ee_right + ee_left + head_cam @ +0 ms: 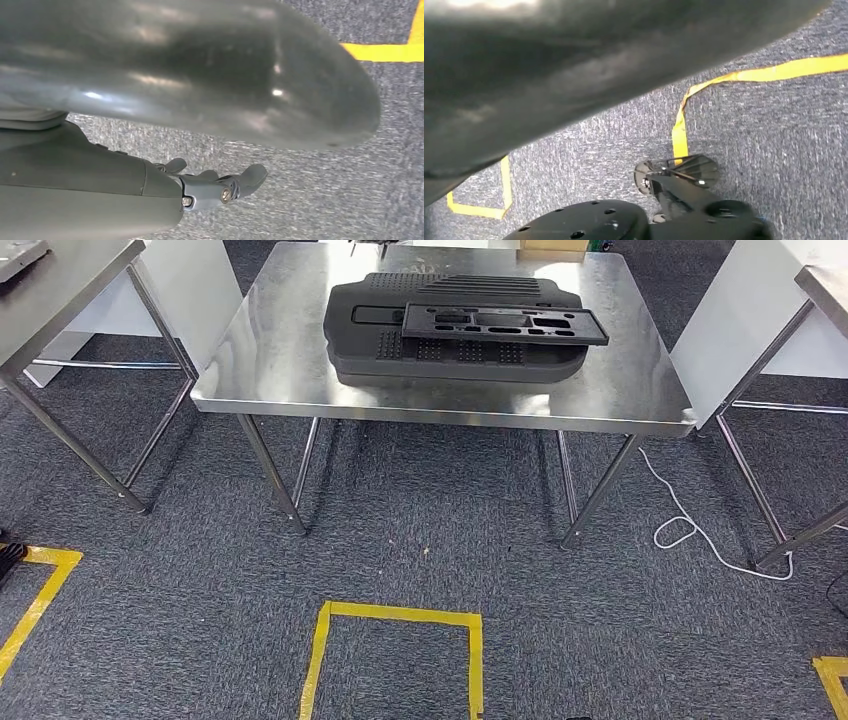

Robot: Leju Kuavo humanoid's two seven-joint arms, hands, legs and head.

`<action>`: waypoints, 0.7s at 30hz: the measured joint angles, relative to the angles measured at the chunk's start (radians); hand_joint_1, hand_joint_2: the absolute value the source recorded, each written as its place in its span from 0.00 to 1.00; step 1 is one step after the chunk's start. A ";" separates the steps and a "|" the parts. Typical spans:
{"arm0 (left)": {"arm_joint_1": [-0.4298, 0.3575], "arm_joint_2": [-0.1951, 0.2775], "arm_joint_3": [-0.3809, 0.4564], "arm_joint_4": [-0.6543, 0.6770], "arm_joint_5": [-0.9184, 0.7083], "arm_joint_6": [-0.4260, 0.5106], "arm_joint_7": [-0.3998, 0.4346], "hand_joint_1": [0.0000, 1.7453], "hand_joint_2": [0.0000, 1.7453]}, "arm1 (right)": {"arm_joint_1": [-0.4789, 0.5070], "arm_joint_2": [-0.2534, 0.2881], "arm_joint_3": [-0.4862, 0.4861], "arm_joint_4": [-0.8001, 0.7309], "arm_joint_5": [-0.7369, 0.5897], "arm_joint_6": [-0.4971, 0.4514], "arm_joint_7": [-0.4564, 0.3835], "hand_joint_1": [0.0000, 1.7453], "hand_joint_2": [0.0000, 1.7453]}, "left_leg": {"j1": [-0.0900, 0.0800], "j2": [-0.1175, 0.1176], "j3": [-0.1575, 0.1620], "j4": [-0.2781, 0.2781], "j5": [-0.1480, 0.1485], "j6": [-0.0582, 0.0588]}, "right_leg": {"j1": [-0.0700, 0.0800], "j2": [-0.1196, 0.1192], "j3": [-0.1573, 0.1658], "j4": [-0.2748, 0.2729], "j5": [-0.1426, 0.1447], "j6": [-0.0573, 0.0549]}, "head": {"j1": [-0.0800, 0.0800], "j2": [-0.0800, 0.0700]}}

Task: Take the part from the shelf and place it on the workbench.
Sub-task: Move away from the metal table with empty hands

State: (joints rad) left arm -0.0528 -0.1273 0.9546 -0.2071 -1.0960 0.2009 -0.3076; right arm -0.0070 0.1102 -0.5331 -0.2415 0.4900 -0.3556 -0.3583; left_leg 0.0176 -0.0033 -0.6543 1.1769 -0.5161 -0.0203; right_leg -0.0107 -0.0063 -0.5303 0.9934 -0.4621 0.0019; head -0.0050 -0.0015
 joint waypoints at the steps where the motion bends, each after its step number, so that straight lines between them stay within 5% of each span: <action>1: 0.000 0.000 0.002 0.000 0.000 0.000 0.001 0.00 0.00 | 0.000 0.001 -0.003 0.006 0.001 0.000 0.011 0.00 0.00 | 0.002 0.000 0.030 -0.004 -0.016 -0.003 | 0.001 -0.001 -0.012 0.007 0.006 -0.001 | -0.001 0.000; 3: -0.002 -0.001 0.005 0.000 -0.001 0.000 0.003 0.00 0.00 | -0.002 0.001 -0.006 0.013 0.005 0.000 0.051 0.00 0.00 | 0.002 -0.002 0.102 -0.108 0.009 0.002 | 0.007 -0.001 -0.030 0.024 0.010 0.006 | -0.001 0.000; 7: -0.001 -0.002 0.006 0.000 -0.008 0.002 0.006 0.00 0.00 | -0.002 0.005 -0.006 0.021 0.032 0.008 0.144 0.00 0.00 | -0.005 -0.003 0.090 -0.130 0.025 0.032 | 0.008 0.001 -0.055 0.033 0.018 0.031 | 0.001 0.000; 10: -0.003 -0.003 0.006 0.001 -0.013 0.002 0.007 0.00 0.00 | -0.001 0.009 -0.004 0.029 0.067 0.040 0.206 0.00 0.00 | -0.002 0.000 0.069 -0.134 0.045 0.056 | 0.004 0.003 -0.109 0.140 -0.053 0.029 | 0.008 0.000; 13: -0.003 -0.003 0.006 0.001 -0.015 0.002 0.007 0.00 0.00 | 0.000 0.012 0.004 0.035 0.090 0.094 0.247 0.00 0.00 | -0.002 0.001 0.041 -0.134 0.065 0.059 | 0.000 0.003 -0.159 0.297 -0.125 0.033 | 0.010 0.000; 15: -0.003 -0.003 0.006 0.001 -0.016 0.001 0.007 0.00 0.00 | 0.001 0.012 0.013 0.038 0.105 0.123 0.261 0.00 0.00 | -0.002 0.001 0.026 -0.134 0.078 0.055 | -0.003 0.003 -0.108 0.240 -0.108 0.048 | 0.010 0.000; 17: -0.003 -0.004 0.006 0.001 -0.016 0.000 0.008 0.00 0.00 | -0.001 0.012 0.022 0.038 0.117 0.139 0.265 0.00 0.00 | -0.002 0.000 0.016 -0.134 0.091 0.047 | -0.003 0.004 -0.013 0.088 -0.072 0.058 | 0.010 0.000; 19: -0.004 -0.005 0.006 0.000 -0.019 0.000 0.008 0.00 0.00 | -0.005 0.013 0.030 0.038 0.124 0.145 0.265 0.00 0.00 | -0.003 0.000 0.012 -0.136 0.103 0.033 | 0.004 0.005 0.031 0.005 -0.055 0.051 | 0.009 0.000; 21: -0.004 -0.006 0.006 0.000 -0.022 0.000 0.008 0.00 0.00 | -0.004 0.014 0.037 0.039 0.128 0.146 0.264 0.00 0.00 | -0.002 0.000 0.012 -0.143 0.117 0.019 | 0.010 0.006 0.025 -0.001 -0.045 0.037 | 0.008 0.000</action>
State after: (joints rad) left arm -0.0564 -0.1329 0.9606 -0.2068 -1.1184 0.2013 -0.2995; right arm -0.0109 0.1240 -0.4960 -0.2028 0.6179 -0.2091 -0.0938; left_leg 0.0159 -0.0029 -0.6419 1.0338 -0.3994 -0.0013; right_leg -0.0011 0.0001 -0.5057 0.9925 -0.5071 0.0385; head 0.0025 -0.0015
